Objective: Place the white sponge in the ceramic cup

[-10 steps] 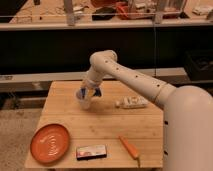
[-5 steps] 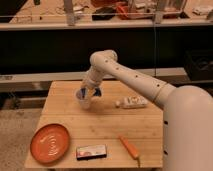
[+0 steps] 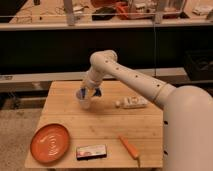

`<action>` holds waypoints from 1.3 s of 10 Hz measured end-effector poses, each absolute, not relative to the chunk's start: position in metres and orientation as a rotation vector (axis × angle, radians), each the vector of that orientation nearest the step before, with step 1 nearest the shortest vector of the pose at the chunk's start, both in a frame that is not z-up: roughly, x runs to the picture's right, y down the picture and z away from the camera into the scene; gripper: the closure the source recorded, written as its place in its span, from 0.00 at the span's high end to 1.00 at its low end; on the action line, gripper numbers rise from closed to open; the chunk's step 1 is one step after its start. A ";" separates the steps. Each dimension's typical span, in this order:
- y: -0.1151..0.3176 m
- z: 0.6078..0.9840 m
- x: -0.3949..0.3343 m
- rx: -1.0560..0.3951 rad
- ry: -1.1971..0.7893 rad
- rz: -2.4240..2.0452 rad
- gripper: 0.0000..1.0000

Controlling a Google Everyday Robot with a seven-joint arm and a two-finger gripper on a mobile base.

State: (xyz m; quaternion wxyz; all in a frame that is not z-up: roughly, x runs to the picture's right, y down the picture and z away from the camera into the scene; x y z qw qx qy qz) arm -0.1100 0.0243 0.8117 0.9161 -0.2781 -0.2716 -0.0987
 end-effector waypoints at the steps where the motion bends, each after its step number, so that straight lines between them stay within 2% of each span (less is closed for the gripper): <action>1: 0.024 0.812 -0.110 -0.573 -0.560 -0.204 0.06; 13: 0.025 0.811 -0.109 -0.574 -0.570 -0.226 0.06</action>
